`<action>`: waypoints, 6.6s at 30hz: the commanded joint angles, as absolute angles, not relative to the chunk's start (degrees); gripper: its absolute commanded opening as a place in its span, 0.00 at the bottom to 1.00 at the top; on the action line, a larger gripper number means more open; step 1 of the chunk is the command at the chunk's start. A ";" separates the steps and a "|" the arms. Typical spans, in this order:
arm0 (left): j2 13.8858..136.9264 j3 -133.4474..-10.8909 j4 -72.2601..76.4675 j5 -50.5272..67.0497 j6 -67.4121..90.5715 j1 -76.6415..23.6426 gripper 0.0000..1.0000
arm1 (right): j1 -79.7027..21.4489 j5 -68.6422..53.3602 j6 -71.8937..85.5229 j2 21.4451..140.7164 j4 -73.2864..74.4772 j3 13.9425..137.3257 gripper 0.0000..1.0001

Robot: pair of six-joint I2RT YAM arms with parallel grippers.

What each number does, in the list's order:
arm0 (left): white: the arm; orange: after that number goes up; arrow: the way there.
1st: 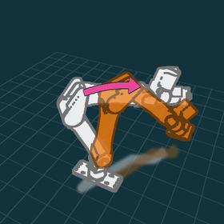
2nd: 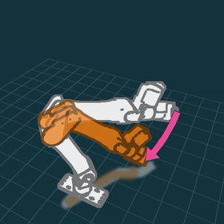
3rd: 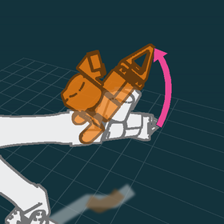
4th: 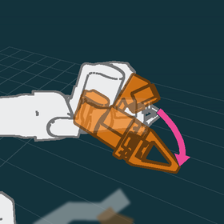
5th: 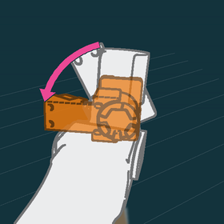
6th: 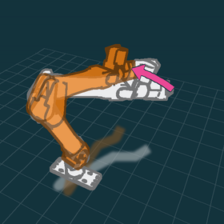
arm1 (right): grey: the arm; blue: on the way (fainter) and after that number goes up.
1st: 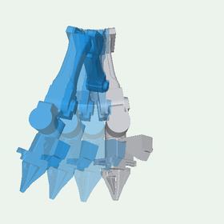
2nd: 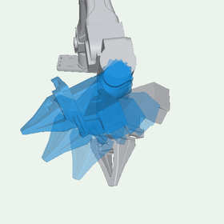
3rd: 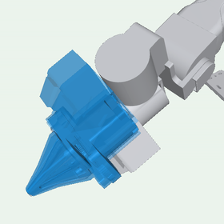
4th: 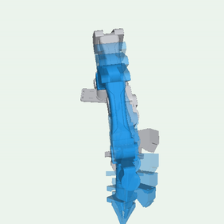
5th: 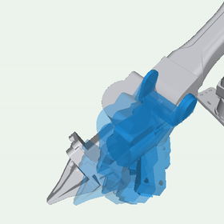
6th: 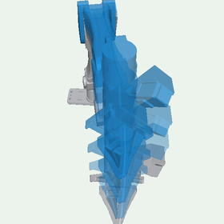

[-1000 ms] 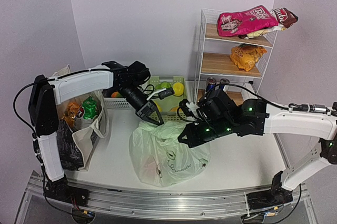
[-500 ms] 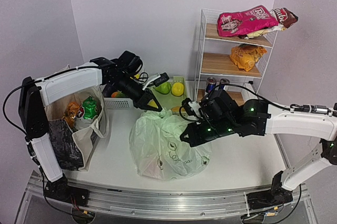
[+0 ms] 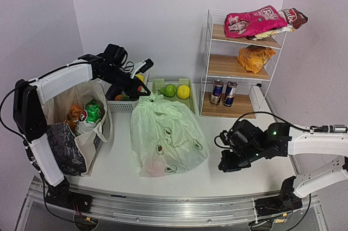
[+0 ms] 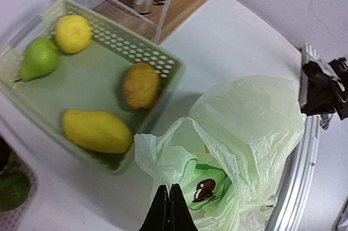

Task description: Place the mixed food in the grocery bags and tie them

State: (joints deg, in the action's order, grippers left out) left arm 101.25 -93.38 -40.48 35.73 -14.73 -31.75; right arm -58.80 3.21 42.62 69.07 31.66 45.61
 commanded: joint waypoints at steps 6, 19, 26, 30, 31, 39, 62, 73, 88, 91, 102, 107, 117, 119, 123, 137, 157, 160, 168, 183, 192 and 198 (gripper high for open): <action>94.45 -89.97 -38.08 37.36 -19.43 -30.93 0.00 | -58.82 2.99 43.35 66.65 39.83 45.66 0.00; 93.98 -86.33 -37.06 38.01 -17.21 -32.35 0.00 | -54.52 -6.13 45.87 84.76 13.12 65.47 0.70; 93.14 -84.76 -36.71 38.57 -16.65 -32.34 0.00 | -52.66 -5.98 56.09 88.15 0.86 61.87 0.82; 93.25 -84.61 -36.82 38.71 -16.54 -32.39 0.00 | -52.56 -7.80 56.93 90.21 -2.90 62.94 0.55; 93.29 -84.62 -36.80 38.74 -16.59 -32.34 0.00 | -52.48 -8.35 57.27 90.38 -3.49 62.97 0.52; 93.58 -84.81 -36.65 38.79 -16.70 -32.31 0.00 | -52.45 -12.60 58.92 91.70 -4.48 63.45 0.36; 93.05 -85.56 -34.66 32.93 -15.87 -29.37 0.00 | -51.90 5.33 60.44 78.36 2.41 42.53 0.00; 93.27 -87.18 -30.27 24.64 -14.39 -28.38 0.00 | -51.88 7.45 56.47 72.39 11.37 40.20 0.00; 96.02 -86.09 -26.46 10.76 -23.03 -25.24 0.00 | -51.89 12.46 58.26 67.56 21.83 31.28 0.00; 95.97 -86.35 -25.68 10.68 -25.94 -24.98 0.00 | -51.92 13.26 60.10 64.57 25.63 27.55 0.00; 96.45 -82.48 -24.68 8.99 -31.42 -24.96 0.00 | -51.92 12.29 61.52 64.47 26.83 24.06 0.00; 98.39 -84.87 -22.64 6.38 -33.81 -23.83 0.00 | -51.94 11.17 62.84 66.31 26.89 21.38 0.00; 98.12 -81.36 -20.93 5.38 -36.49 -23.46 0.00 | -51.94 11.53 61.56 65.12 27.16 21.51 0.00; 98.19 -81.30 -20.89 5.52 -36.47 -23.38 0.00 | -51.89 11.65 61.34 65.33 27.18 21.45 0.00; 97.30 -82.62 -23.56 9.08 -36.21 -23.54 0.00 | -51.93 11.30 58.47 65.80 27.47 24.21 0.00; 87.19 -79.85 -27.43 28.55 -31.59 -27.51 0.00 | -52.00 2.19 28.77 74.71 29.67 54.08 0.00; 74.28 -89.07 -26.15 21.80 -8.34 -21.29 1.00 | -35.45 7.12 30.53 77.00 36.17 65.80 0.88; 69.80 -85.63 -26.73 20.90 -3.72 -15.90 0.99 | -31.12 8.66 29.41 74.02 37.69 62.73 0.89; 52.21 -69.46 -26.45 14.58 1.03 -6.97 0.99 | -14.41 8.89 23.28 62.43 38.49 51.06 0.90; 35.95 -45.51 -23.59 21.71 -6.14 4.63 0.99 | -11.66 9.46 -0.17 32.79 14.75 23.65 0.93; 35.36 -38.94 -20.15 30.55 -5.05 4.64 1.00 | -11.68 14.39 4.70 28.88 8.55 18.63 0.93; 35.55 -39.28 -22.46 21.11 3.26 4.65 1.00 | -11.65 14.96 8.49 30.06 8.33 16.71 0.91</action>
State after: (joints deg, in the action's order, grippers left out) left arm 35.63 -39.48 -22.22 24.95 -1.61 4.34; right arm -11.75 13.13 4.93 30.64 11.62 16.96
